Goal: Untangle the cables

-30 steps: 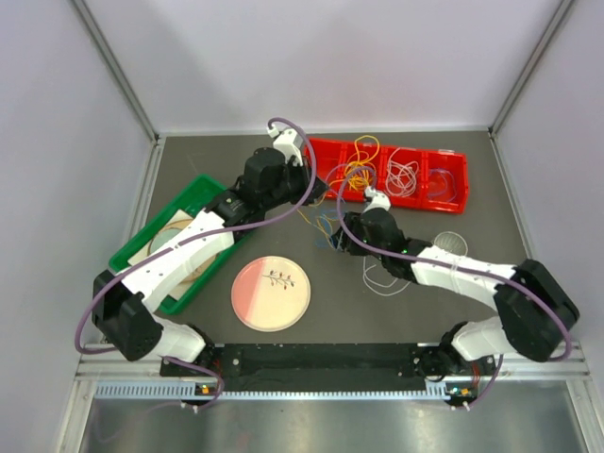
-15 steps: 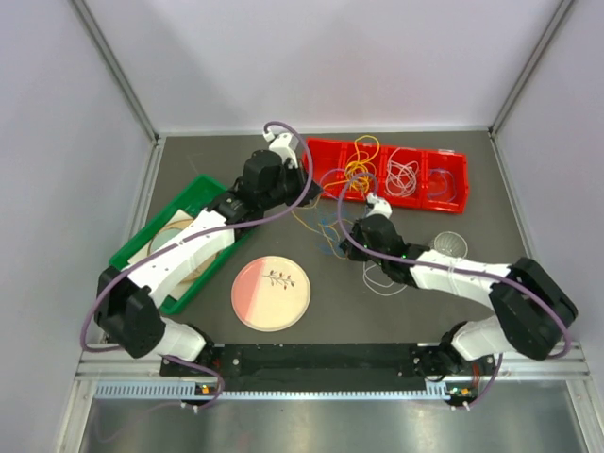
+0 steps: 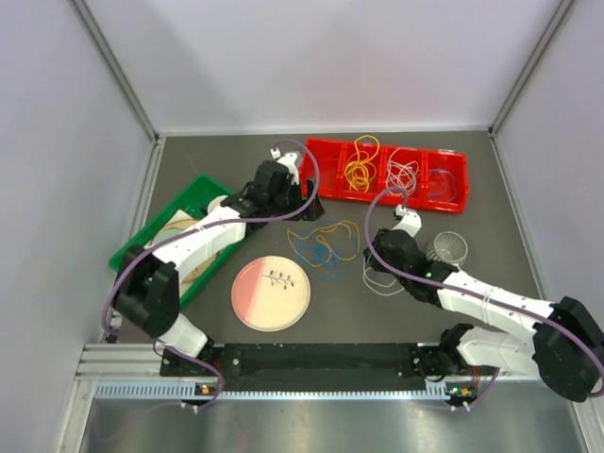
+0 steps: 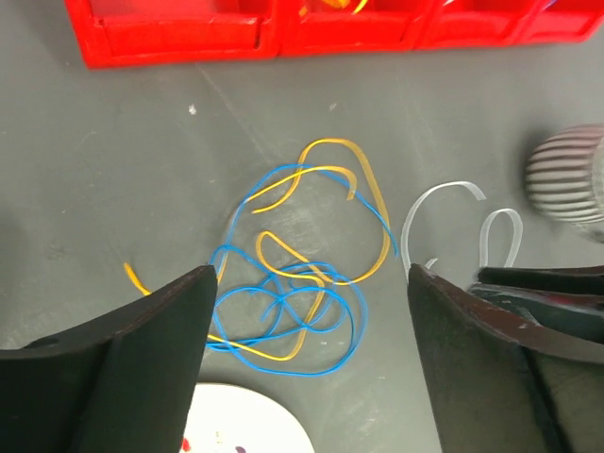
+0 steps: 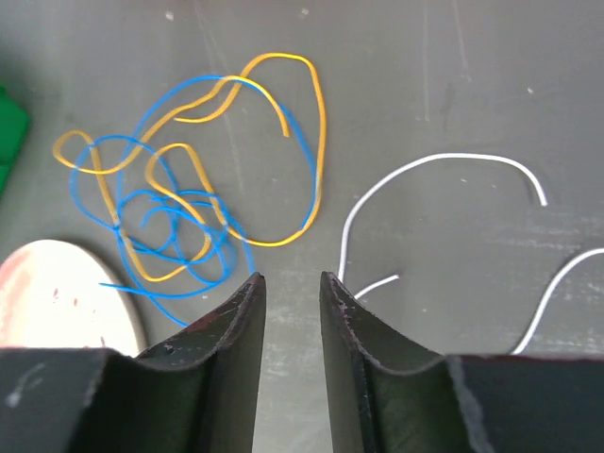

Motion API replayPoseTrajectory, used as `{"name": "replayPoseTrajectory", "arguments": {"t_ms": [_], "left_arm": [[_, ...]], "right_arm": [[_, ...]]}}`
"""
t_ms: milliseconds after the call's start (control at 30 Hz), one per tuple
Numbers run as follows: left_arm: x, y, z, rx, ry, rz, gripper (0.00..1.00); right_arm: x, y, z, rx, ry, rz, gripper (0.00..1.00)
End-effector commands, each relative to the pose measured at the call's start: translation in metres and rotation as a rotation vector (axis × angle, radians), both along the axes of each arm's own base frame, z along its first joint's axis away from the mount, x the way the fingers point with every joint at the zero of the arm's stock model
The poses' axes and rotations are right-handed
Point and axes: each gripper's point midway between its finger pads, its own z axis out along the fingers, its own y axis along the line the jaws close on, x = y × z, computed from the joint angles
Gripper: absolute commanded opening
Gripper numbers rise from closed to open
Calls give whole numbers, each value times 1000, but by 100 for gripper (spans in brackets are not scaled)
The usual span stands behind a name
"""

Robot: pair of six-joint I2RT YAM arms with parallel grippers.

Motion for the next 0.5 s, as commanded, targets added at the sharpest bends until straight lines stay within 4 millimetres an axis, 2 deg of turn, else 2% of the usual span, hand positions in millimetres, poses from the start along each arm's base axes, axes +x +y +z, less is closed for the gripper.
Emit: {"name": "replayPoseTrajectory", "arguments": {"t_ms": [0,133,233,400,467], "left_arm": [[5,3,-25,79,21,0,71],[-5,1,-48,135,80,-45,58],[-16,-2,-63,173,132,-86,59],[-17,-2,-85,206,162,-84,61],[-15,-3,-90,208,165,-84,57]], "right_arm": [[9,4,9,-27,-11,-7,31],[11,12,6,-22,12,7,31],[11,15,4,-23,22,16,30],[12,16,2,-30,27,23,30],[11,16,2,-27,29,25,30]]}}
